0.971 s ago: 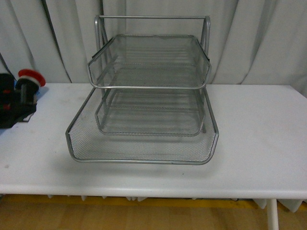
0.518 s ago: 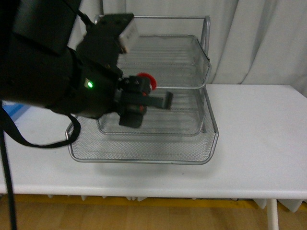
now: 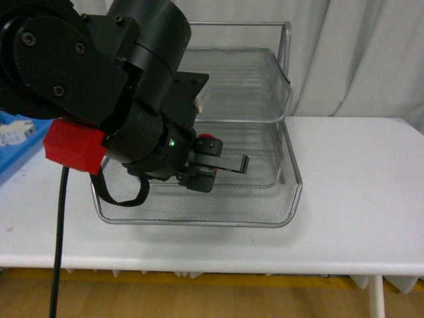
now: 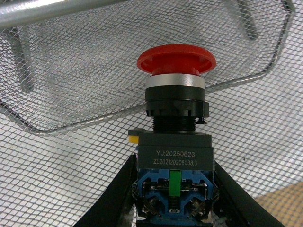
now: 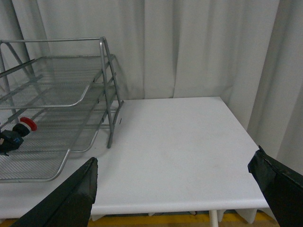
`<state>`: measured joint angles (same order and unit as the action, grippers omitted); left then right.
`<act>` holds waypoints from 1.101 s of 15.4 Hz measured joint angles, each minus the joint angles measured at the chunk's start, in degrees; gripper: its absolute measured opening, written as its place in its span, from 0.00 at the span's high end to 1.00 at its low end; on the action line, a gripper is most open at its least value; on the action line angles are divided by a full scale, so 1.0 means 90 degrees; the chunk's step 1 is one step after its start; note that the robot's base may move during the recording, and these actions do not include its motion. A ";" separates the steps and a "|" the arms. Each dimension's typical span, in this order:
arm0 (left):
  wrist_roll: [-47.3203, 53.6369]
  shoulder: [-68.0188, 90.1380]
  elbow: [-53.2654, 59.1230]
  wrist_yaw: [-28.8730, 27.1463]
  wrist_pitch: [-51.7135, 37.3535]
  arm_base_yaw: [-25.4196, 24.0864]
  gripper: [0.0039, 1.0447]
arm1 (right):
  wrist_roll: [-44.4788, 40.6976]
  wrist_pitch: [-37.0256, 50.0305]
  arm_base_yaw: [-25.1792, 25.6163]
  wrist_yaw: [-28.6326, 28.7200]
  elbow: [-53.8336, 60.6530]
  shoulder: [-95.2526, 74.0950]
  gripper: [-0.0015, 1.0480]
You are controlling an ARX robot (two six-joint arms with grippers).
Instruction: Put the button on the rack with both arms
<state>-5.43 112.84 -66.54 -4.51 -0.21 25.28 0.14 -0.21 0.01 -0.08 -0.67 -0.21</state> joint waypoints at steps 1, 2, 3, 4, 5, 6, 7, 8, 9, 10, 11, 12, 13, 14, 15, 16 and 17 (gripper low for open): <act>-0.0027 0.0151 -0.0168 -0.0002 0.0056 0.0000 0.66 | 0.0000 0.0000 0.0000 0.0000 0.0000 0.0000 0.06; -0.0063 0.0233 -0.0287 0.0000 0.0078 -0.0005 0.66 | 0.0000 0.0000 0.0000 0.0000 0.0000 0.0000 0.06; -0.0143 0.0257 -0.0369 0.0010 0.0114 0.0000 0.64 | 0.0000 0.0000 0.0000 0.0000 0.0000 0.0000 0.06; -0.0253 0.0257 -0.0415 0.0056 0.0102 0.0007 0.53 | 0.0000 0.0000 0.0000 0.0000 0.0000 0.0000 0.06; -0.0338 0.0253 -0.0427 0.0070 0.0073 0.0015 0.42 | 0.0000 0.0000 0.0000 0.0000 0.0000 0.0000 0.06; -0.0401 0.0211 -0.0396 0.0104 0.0010 0.0015 0.30 | 0.0000 0.0000 0.0000 0.0000 0.0000 0.0000 0.06; -0.0427 0.0061 -0.0265 0.0141 -0.0078 -0.0007 0.20 | 0.0000 0.0000 0.0000 0.0000 0.0000 0.0000 0.06; -0.0503 -0.0180 -0.0080 0.0194 -0.0187 -0.0036 0.09 | 0.0000 0.0000 0.0000 0.0000 0.0000 0.0000 0.06; -0.0520 -0.0537 0.0168 0.0194 -0.0418 -0.0087 0.05 | 0.0000 0.0000 0.0000 0.0000 0.0000 0.0000 0.06; -0.0522 -0.1066 0.0498 0.0148 -0.0777 -0.0175 0.07 | 0.0000 0.0000 0.0000 0.0000 0.0000 0.0000 0.06; -0.0517 -0.1610 0.0906 0.0148 -0.1207 -0.0267 0.06 | 0.0000 0.0000 0.0000 0.0000 0.0000 0.0000 0.06; -0.0498 -0.2324 0.1404 0.0148 -0.1494 -0.0357 0.06 | 0.0000 0.0000 0.0000 0.0000 0.0000 0.0000 0.06; -0.0435 -0.3009 0.1853 0.0100 -0.1508 -0.0430 0.06 | 0.0000 0.0000 0.0000 0.0000 0.0000 0.0000 0.06; -0.0301 -0.3599 0.2239 0.0019 -0.1382 -0.0449 0.06 | 0.0000 0.0000 0.0000 0.0000 0.0000 0.0000 0.06; -0.0175 -0.4279 0.2671 -0.0029 -0.1120 -0.0452 0.06 | 0.0000 0.0000 0.0000 0.0000 0.0000 0.0000 0.06; 0.0015 -0.4937 0.3223 -0.0398 -0.1518 -0.0401 0.09 | 0.0000 0.0000 0.0000 0.0000 0.0000 0.0000 0.06; 0.0236 -0.5625 0.3910 -0.1132 -0.2584 -0.0410 0.19 | 0.0000 0.0000 0.0000 0.0005 0.0000 0.0000 0.06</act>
<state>-3.31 62.22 -31.35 -14.70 -23.46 21.58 0.14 -0.21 0.01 -0.03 -0.67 -0.21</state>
